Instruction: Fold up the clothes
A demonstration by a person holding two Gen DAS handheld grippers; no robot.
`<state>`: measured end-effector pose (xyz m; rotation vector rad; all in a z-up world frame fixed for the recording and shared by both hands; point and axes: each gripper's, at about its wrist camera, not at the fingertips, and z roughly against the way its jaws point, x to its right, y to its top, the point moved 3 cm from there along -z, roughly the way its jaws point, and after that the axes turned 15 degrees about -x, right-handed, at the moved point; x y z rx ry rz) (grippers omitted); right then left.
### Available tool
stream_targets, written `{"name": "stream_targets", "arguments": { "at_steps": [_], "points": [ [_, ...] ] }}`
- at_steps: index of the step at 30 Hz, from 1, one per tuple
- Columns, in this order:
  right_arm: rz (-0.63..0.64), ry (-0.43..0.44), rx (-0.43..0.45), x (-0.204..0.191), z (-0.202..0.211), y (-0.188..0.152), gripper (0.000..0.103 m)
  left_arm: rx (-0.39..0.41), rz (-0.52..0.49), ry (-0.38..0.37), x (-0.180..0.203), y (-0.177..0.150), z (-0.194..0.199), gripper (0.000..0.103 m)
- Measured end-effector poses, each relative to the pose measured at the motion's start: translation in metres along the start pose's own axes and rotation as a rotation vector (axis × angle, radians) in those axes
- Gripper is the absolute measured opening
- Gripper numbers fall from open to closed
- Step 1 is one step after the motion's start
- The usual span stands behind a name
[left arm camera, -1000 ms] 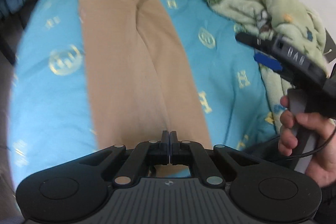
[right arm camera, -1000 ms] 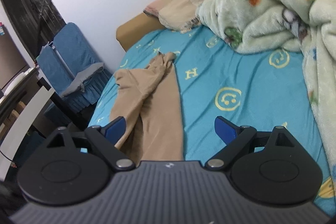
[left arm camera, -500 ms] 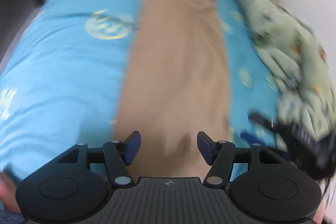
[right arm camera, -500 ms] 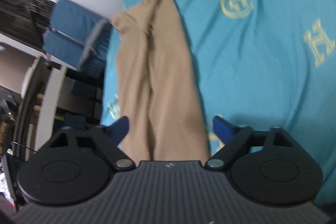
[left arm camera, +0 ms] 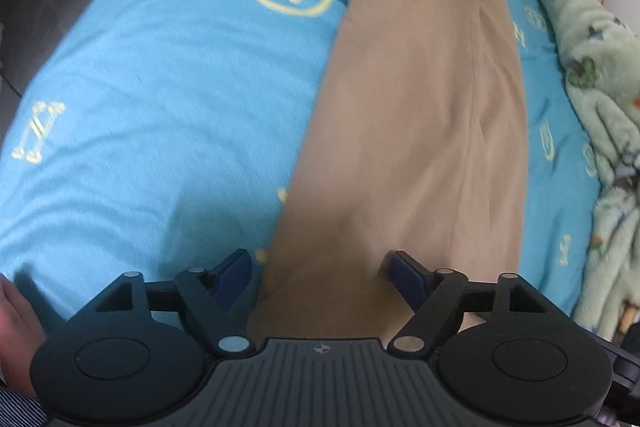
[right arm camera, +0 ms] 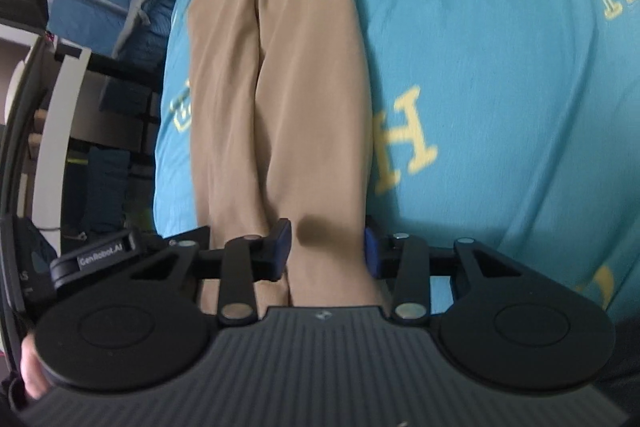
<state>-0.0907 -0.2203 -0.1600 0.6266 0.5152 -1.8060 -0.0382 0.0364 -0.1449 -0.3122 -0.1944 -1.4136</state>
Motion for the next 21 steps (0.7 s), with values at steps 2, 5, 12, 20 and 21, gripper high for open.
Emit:
{"name": "stream_targets", "arguments": {
  "at_steps": [2,5,12,20,21],
  "points": [
    [0.014,-0.007,-0.028,-0.007,-0.004,-0.003,0.039,-0.014,-0.003,-0.001,0.002,-0.005,0.001,0.075],
    [0.027,-0.027,-0.038,-0.016,-0.01,-0.012,0.039,-0.034,-0.004,-0.004,0.005,-0.013,0.003,0.057],
    [0.072,-0.099,0.066,-0.03,-0.005,-0.039,0.012,-0.034,0.025,-0.03,0.009,-0.023,0.015,0.008],
    [0.042,0.111,0.351,-0.018,0.054,-0.056,0.01,0.097,0.012,-0.361,0.012,-0.036,0.072,0.004],
    [0.05,0.123,0.378,-0.018,0.064,-0.056,0.01,0.112,0.009,-0.396,0.01,-0.035,0.08,0.003]
  ]
}}
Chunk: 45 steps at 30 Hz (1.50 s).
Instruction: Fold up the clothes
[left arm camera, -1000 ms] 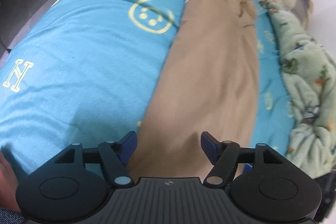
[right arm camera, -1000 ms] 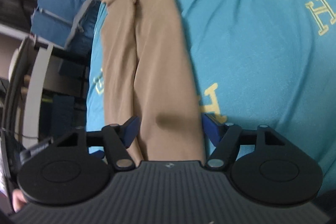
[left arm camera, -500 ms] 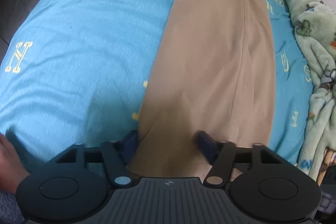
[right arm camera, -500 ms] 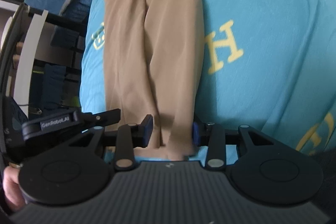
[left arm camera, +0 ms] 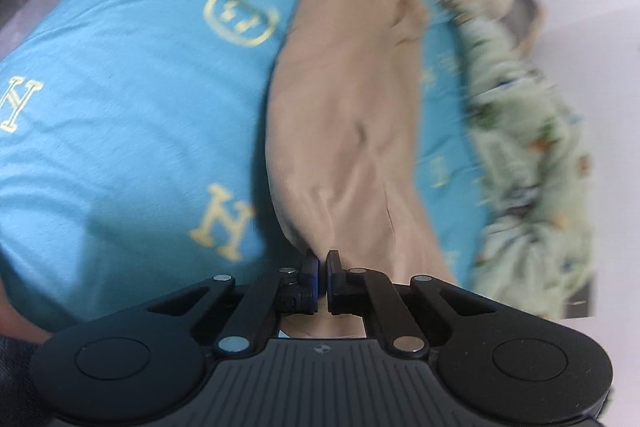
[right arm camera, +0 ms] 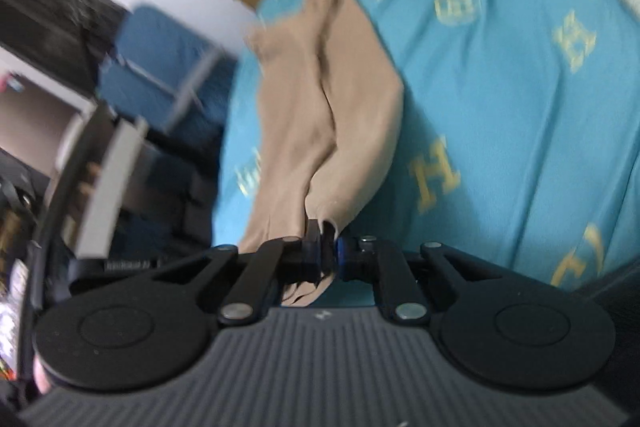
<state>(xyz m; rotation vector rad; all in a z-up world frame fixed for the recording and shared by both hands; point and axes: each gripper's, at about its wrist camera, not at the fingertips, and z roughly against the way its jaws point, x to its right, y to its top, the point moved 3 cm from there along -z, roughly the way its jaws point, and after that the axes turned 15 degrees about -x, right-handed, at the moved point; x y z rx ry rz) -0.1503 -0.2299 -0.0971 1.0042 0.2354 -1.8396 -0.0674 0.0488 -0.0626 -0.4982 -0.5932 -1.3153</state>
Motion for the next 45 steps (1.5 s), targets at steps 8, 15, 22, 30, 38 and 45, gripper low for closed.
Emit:
{"name": "stream_targets", "arguments": {
  "at_steps": [8,15,22,30,38,45],
  "points": [
    [0.003,0.122,0.155,-0.019,0.052,0.026,0.009,0.087,-0.06,-0.196,0.027,0.002,0.052,0.002],
    [0.057,0.162,0.191,-0.029,0.097,0.011,0.009,0.086,-0.089,-0.271,0.028,-0.034,0.1,0.002],
    [0.04,0.164,0.158,-0.024,0.109,0.001,0.009,0.045,-0.04,-0.286,0.003,-0.041,0.1,0.002],
    [0.018,0.112,0.172,-0.034,0.066,0.06,0.009,0.122,0.009,-0.237,0.014,0.037,0.072,0.002],
    [0.11,0.018,0.24,-0.057,-0.009,0.164,0.009,0.284,-0.051,-0.128,0.043,0.153,0.038,0.002],
    [0.252,-0.072,0.252,-0.036,-0.086,0.215,0.01,0.356,-0.203,0.073,0.043,0.22,-0.025,0.002]
  ]
}}
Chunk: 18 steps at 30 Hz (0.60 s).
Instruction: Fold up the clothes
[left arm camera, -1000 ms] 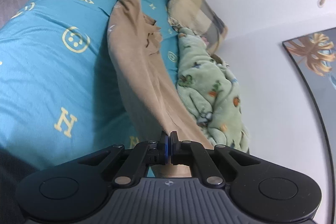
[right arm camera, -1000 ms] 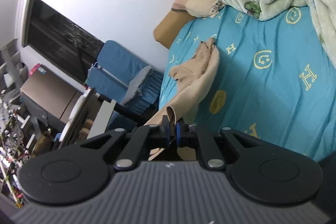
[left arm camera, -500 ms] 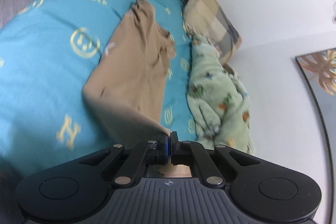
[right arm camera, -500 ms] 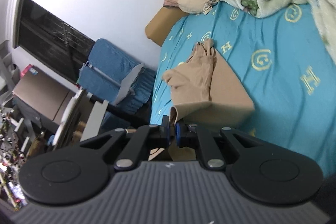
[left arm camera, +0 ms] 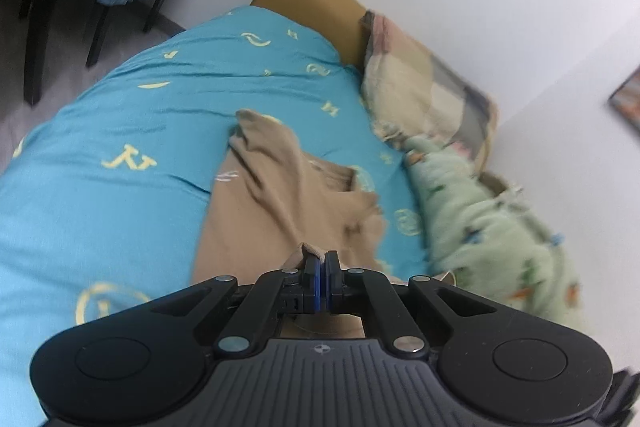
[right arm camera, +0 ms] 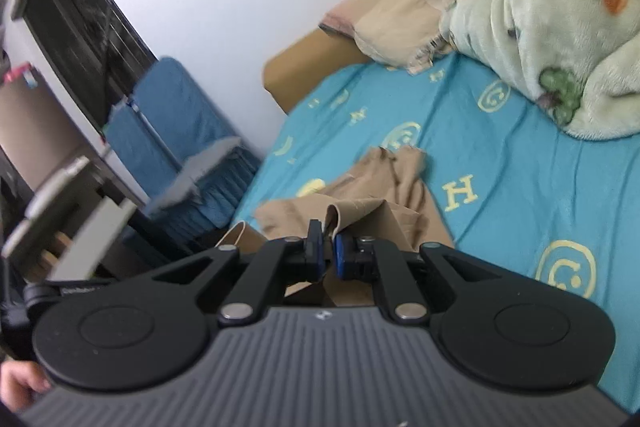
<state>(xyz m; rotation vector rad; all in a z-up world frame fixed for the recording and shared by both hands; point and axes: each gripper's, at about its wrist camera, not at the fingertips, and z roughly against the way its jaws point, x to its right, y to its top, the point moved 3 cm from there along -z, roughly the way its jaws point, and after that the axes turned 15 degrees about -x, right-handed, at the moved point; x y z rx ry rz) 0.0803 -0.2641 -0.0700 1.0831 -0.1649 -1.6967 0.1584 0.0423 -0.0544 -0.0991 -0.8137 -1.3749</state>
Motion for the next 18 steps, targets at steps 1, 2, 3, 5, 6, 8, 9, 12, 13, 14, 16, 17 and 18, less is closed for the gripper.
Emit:
{"name": "stream_targets", "arguments": {
  "at_steps": [1,2,3,5,6,8,9,12,13,14,16,17,18],
  "points": [
    [0.009,-0.009,-0.007,0.005,-0.012,0.0,0.01,-0.009,-0.014,0.022,-0.003,0.002,-0.011,0.002],
    [0.026,-0.026,-0.016,0.011,-0.024,-0.001,0.01,-0.02,-0.019,0.039,-0.007,0.004,-0.022,0.002],
    [0.04,-0.048,-0.034,0.015,-0.036,-0.002,0.01,-0.032,-0.025,0.057,-0.011,0.006,-0.033,0.002],
    [0.064,-0.085,-0.071,0.023,-0.058,-0.003,0.01,-0.055,-0.037,0.092,-0.018,0.01,-0.055,0.002],
    [0.066,-0.094,-0.085,0.027,-0.066,-0.004,0.011,-0.066,-0.043,0.11,-0.022,0.012,-0.066,0.002],
    [0.068,-0.113,-0.113,0.034,-0.078,-0.006,0.011,-0.083,-0.075,0.144,-0.024,0.012,-0.079,0.002],
    [0.073,-0.123,-0.125,0.035,-0.082,-0.007,0.012,-0.084,-0.101,0.162,-0.023,0.011,-0.081,0.002],
    [0.1,-0.138,-0.154,0.033,-0.085,-0.006,0.014,-0.086,-0.18,0.214,-0.019,0.01,-0.089,0.003],
    [0.11,-0.142,-0.163,0.031,-0.085,-0.006,0.015,-0.084,-0.204,0.23,-0.016,0.008,-0.089,0.004],
    [0.116,-0.15,-0.168,0.03,-0.084,-0.006,0.028,-0.081,-0.226,0.245,-0.014,0.007,-0.087,0.005],
    [0.112,-0.147,-0.166,0.027,-0.078,-0.009,0.068,-0.073,-0.269,0.275,-0.008,0.004,-0.084,0.011],
    [0.112,-0.131,-0.151,0.025,-0.073,-0.01,0.086,-0.06,-0.285,0.289,-0.005,0.002,-0.08,0.017],
    [0.12,-0.129,-0.136,0.022,-0.065,-0.011,0.088,-0.04,-0.296,0.302,-0.001,0.0,-0.073,0.038]
  ]
}}
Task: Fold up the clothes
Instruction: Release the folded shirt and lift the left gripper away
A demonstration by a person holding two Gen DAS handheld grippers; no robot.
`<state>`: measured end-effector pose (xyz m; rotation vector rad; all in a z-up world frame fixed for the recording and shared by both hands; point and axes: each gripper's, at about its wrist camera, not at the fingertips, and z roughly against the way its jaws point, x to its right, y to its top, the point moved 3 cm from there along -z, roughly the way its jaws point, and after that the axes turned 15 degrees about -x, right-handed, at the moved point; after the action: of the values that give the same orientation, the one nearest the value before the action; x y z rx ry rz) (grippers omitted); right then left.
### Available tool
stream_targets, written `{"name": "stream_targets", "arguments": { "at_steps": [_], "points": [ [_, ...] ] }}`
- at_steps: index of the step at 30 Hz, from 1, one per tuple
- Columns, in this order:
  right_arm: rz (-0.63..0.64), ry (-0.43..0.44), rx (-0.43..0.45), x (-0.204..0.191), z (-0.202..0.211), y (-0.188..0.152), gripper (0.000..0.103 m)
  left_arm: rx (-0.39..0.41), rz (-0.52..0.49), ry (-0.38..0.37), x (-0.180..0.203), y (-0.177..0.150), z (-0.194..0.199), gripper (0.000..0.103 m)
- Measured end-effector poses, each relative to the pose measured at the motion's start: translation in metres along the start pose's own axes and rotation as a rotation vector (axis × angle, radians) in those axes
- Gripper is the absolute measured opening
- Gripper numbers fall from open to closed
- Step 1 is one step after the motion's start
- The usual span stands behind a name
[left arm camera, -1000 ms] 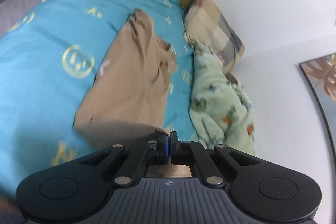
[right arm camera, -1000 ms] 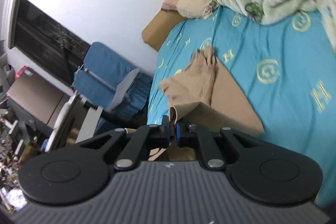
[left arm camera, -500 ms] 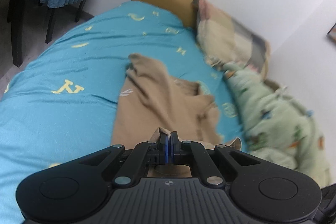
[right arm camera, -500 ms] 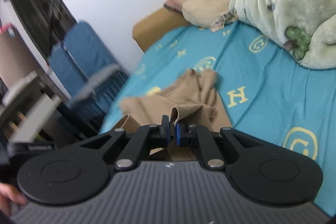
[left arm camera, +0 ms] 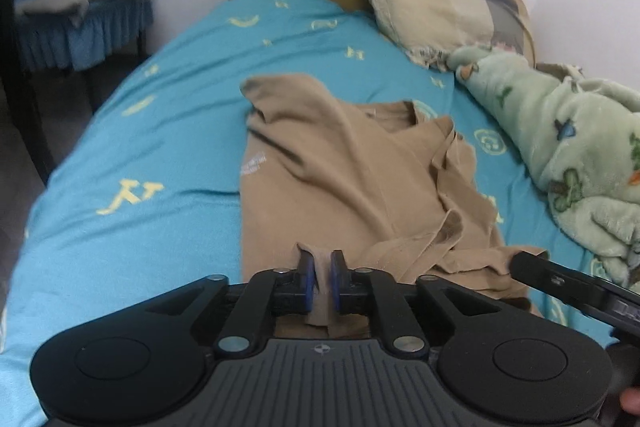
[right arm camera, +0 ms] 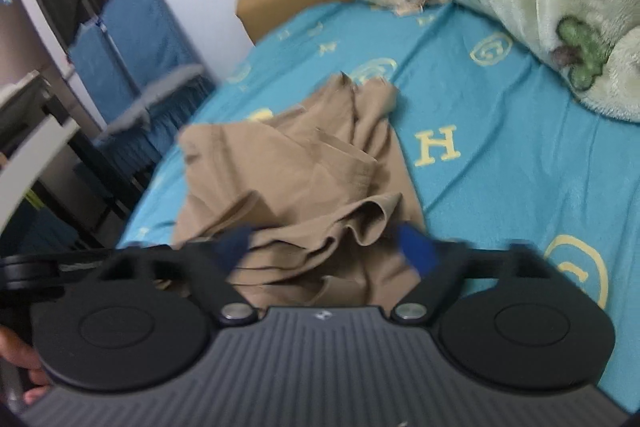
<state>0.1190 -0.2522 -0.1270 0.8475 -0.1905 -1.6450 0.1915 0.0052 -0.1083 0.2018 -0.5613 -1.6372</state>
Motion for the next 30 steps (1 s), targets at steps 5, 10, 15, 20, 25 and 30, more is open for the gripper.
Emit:
{"name": "stream_targets", "arguments": {
  "at_steps": [5,10,15,20,25,30],
  "points": [
    [0.082,-0.053,0.082,-0.019,0.039,-0.007,0.088,0.1,-0.041,0.061,0.013,-0.01,0.041,0.079],
    [0.128,-0.077,0.15,-0.034,0.083,-0.023,0.088,0.151,-0.074,0.039,0.027,-0.032,0.087,0.085],
    [0.171,-0.1,0.213,-0.049,0.124,-0.043,0.088,0.204,-0.135,0.025,0.041,-0.066,0.132,0.089],
    [0.169,-0.127,0.241,-0.055,0.153,-0.07,0.088,0.242,-0.166,0.003,0.053,-0.1,0.168,0.09],
    [0.165,-0.133,0.252,-0.058,0.172,-0.085,0.088,0.276,-0.178,-0.003,0.064,-0.118,0.188,0.091],
    [0.168,-0.136,0.268,-0.06,0.177,-0.089,0.088,0.259,-0.16,-0.005,0.064,-0.125,0.189,0.091]
  ]
}}
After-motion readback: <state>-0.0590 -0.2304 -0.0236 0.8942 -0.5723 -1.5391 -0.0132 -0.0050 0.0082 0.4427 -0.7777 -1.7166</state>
